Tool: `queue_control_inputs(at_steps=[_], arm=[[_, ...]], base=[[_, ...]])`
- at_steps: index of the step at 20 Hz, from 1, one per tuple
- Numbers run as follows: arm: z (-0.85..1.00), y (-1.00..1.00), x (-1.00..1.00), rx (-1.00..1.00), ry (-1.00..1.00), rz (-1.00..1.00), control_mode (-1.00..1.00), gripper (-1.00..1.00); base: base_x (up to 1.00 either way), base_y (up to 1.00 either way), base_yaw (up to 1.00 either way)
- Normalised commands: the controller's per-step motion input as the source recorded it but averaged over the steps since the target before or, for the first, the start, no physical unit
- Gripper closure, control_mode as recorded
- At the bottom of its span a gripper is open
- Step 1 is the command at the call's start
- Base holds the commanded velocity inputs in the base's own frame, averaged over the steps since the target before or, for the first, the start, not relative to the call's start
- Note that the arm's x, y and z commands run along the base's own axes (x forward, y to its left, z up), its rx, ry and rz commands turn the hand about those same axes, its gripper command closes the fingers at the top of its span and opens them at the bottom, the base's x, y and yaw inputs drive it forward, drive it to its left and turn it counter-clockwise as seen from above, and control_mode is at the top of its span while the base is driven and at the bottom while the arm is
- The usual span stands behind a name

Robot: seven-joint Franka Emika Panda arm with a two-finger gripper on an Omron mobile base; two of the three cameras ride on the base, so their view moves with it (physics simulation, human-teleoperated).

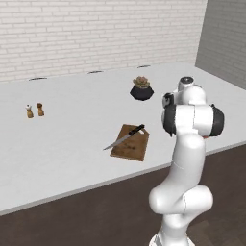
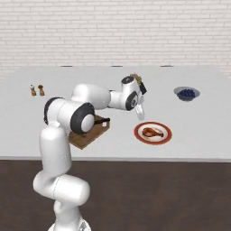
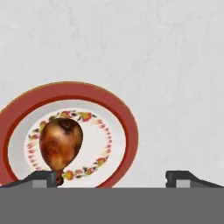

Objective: Pick up the knife from the drawer and place it on the cutting board. Then place the meat from the plate to the cutting board.

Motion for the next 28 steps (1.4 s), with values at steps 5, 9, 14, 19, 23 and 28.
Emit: queue_control_inputs(at_steps=[5,9,14,19,23,28], arm=[[-0.28,-0.61,-0.80,0.00,0.19,-0.05,-1.00,-1.00],[-0.12,-0.05,-0.91,0.07,0.07,0.03,-1.00,-1.00],[-0.06,0.02,-0.41,0.15,-0.04,0.08,-1.00,-1.00],[-0.38,0.00,0.14,0.03,-0.12,0.00,-1.00,-1.00],[-0.32,0.00,0.59,0.00,-0.02,0.00,-1.00,-1.00],[-0.30,0.00,0.52,0.01,-0.01,0.00,-1.00,-1.00]], base=[[0.00,0.00,0.00],[0.00,0.00,0.00],[0.00,0.00,0.00],[0.00,0.00,0.00],[0.00,0.00,0.00],[0.00,0.00,0.00]])
